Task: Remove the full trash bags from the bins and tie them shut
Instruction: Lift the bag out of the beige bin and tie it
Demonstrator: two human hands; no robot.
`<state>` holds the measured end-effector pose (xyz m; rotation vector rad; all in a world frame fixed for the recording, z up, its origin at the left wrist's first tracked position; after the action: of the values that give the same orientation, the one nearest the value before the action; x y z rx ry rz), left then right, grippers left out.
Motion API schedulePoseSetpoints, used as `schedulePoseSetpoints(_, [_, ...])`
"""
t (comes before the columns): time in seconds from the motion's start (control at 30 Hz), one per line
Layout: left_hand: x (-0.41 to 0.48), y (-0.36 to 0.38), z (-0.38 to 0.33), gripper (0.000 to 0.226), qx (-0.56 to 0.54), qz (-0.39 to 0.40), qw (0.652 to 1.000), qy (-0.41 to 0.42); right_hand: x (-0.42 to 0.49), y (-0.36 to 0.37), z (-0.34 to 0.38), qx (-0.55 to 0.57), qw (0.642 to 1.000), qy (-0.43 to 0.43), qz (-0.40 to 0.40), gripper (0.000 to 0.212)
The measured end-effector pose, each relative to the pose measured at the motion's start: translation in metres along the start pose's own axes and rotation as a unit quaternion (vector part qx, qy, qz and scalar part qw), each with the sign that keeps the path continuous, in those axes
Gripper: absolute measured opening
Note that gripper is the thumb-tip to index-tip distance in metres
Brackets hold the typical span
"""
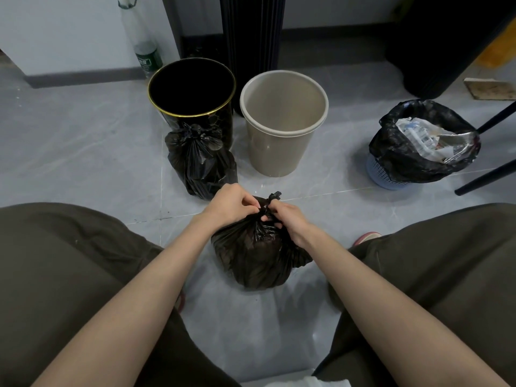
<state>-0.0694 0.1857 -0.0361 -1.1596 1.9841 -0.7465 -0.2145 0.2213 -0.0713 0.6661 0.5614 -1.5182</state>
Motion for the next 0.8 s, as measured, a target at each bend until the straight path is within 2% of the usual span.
schedulePoseSetpoints(0.2, [-0.006,0.003,0.008,0.015,-0.007,0.007,1.0,0.006,0.008,-0.004,-0.004,0.013,0.987,0.115,0.11,0.017])
schedulePoseSetpoints(0.27, [-0.008,0.006,0.012,0.015,-0.026,0.006,1.0,0.002,0.009,-0.006,-0.003,0.016,0.984,0.122,0.126,0.017])
schedulePoseSetpoints(0.53, [-0.012,0.024,0.024,0.018,-0.14,0.011,0.99,-0.028,0.015,-0.015,-0.008,-0.032,0.995,0.037,0.088,0.012])
schedulePoseSetpoints(0.8, [-0.013,0.036,0.029,0.018,-0.157,0.031,0.987,0.016,0.015,-0.018,-0.004,-0.04,0.991,0.094,0.089,0.012])
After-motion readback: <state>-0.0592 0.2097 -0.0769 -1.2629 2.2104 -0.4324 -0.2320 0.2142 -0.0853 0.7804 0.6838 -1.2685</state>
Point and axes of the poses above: each hand's wrist, its own x-axis towards the middle knuckle, its own y-axis out of the palm, z = x × y, the point moved 2 cm from there along x, towards the middle knuckle
